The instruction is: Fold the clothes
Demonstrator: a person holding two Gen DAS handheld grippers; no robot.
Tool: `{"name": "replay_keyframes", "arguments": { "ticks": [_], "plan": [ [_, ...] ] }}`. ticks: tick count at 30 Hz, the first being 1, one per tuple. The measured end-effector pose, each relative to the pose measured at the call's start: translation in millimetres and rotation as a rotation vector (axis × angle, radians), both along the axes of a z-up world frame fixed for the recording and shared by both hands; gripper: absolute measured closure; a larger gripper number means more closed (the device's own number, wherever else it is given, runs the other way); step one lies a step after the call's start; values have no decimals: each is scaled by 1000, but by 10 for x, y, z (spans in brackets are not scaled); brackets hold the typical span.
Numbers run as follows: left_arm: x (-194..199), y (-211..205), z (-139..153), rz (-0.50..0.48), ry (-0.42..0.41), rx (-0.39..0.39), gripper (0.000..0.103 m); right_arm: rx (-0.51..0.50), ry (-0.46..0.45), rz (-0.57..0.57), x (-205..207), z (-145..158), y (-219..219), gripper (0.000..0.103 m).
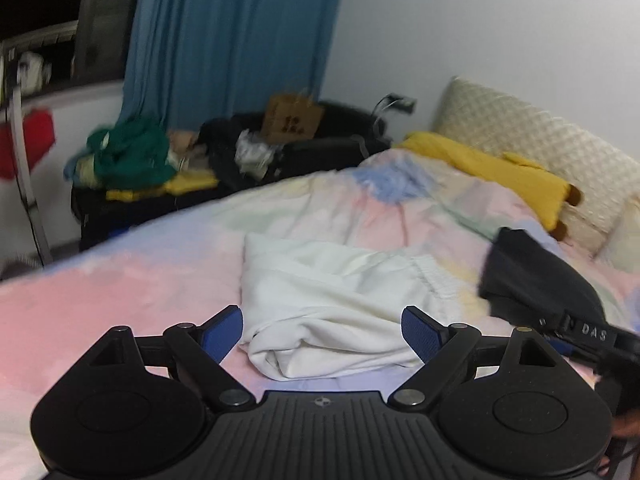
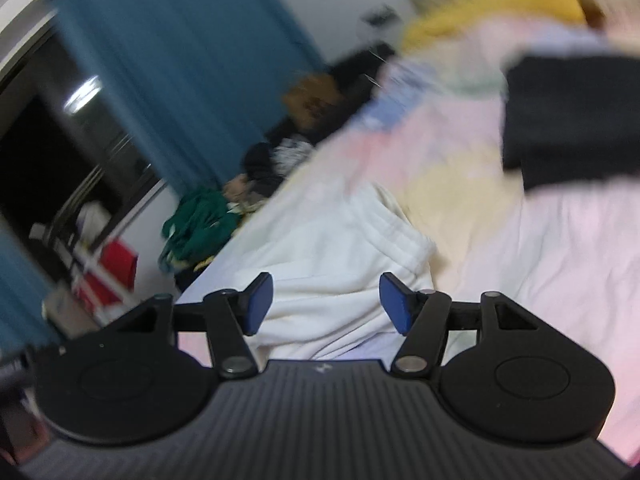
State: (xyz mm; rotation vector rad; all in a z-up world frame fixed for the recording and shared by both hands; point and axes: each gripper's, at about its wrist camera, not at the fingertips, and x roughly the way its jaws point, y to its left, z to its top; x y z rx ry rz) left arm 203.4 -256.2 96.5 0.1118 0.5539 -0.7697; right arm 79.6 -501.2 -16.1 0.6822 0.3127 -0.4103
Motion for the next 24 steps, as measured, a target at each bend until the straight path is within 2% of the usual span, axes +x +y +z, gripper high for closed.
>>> {"name": "replay_keyframes", "arguments": {
  "ticks": [1, 2, 6, 8, 11, 17, 24],
  "plan": [
    [-154, 63, 53, 6, -22, 0, 3, -41, -3, 14, -88, 99, 72, 29],
    [-314, 129, 104, 20, -43, -5, 2, -82, -6, 28, -175, 196, 143, 18],
    [-882, 343, 245, 49, -96, -16, 0, -178, -34, 52, -553, 476, 354, 17],
    [-1134, 444, 288, 65, -114, -26, 0, -203, -40, 64, -702, 566, 460, 9],
    [-1451, 600, 300, 101, -121, -47, 0, -261, -46, 60, -971, 687, 699, 9],
    [-1834, 778, 147, 205, -147, -26, 0, -332, -13, 91, -1062, 585, 954, 8],
    [-1866, 875, -103, 297, -150, -2, 0, -395, 14, 115, -982, 386, 1192, 9]
  ]
}}
